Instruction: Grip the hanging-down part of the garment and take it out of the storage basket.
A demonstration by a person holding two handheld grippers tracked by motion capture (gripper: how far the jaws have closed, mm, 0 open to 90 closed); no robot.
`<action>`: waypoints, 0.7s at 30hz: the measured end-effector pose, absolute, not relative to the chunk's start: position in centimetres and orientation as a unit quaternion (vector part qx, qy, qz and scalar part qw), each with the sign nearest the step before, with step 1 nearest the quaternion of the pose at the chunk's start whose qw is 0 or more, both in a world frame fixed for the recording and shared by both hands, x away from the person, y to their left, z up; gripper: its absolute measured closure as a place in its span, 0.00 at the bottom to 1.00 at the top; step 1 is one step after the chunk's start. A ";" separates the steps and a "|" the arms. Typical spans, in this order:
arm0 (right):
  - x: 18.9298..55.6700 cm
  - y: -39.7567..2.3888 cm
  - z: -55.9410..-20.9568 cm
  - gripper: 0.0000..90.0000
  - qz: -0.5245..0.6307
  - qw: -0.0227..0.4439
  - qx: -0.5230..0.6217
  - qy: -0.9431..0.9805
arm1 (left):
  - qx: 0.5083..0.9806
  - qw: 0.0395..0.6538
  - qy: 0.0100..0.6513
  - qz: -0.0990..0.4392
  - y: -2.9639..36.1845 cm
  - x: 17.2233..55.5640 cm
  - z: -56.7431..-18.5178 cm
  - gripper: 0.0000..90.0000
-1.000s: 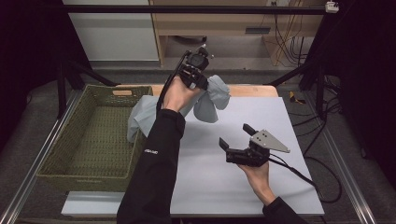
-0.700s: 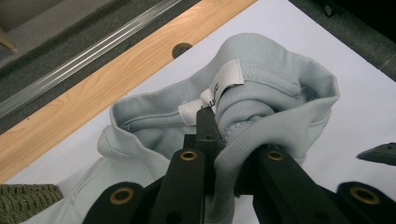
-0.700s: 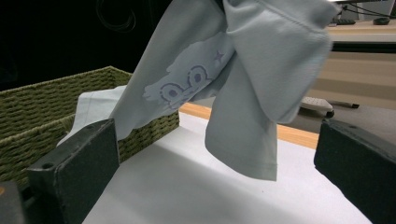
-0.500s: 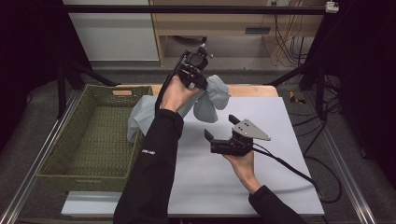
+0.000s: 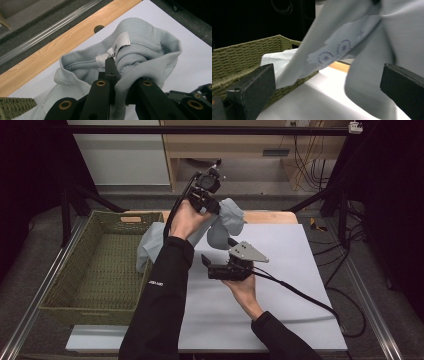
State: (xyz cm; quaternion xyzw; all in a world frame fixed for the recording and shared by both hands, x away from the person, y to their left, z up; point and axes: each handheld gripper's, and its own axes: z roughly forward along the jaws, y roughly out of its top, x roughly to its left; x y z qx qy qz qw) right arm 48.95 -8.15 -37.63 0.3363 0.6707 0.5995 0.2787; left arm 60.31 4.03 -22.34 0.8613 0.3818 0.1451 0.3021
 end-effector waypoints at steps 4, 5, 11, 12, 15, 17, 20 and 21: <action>49.4 -6.9 -37.7 0.00 0.605 0.272 0.337 0.668 | 0.862 0.302 0.380 0.145 4.0 60.2 -22.3 0.93; 49.5 -6.7 -37.8 0.01 0.603 0.271 0.339 0.669 | 0.862 0.302 0.380 0.146 4.0 60.2 -22.3 0.93; 50.5 -5.7 -38.6 0.02 0.598 0.264 0.342 0.675 | 0.861 0.302 0.381 0.145 4.3 60.2 -22.3 0.93; 50.6 -5.5 -38.7 0.03 0.597 0.263 0.345 0.674 | 0.861 0.303 0.381 0.145 4.3 60.1 -22.3 0.93; 51.1 -5.0 -39.1 0.04 0.598 0.254 0.343 0.678 | 0.861 0.302 0.381 0.146 4.4 60.1 -22.2 0.93; 51.4 -4.6 -39.3 0.05 0.594 0.255 0.345 0.680 | 0.862 0.301 0.382 0.146 4.4 60.1 -22.2 0.93; 51.8 -3.6 -39.6 0.09 0.587 0.250 0.338 0.692 | 0.862 0.300 0.382 0.146 4.4 60.1 -22.3 0.93; 51.8 -3.6 -39.6 0.09 0.587 0.250 0.338 0.692 | 0.862 0.300 0.382 0.146 4.4 60.1 -22.3 0.93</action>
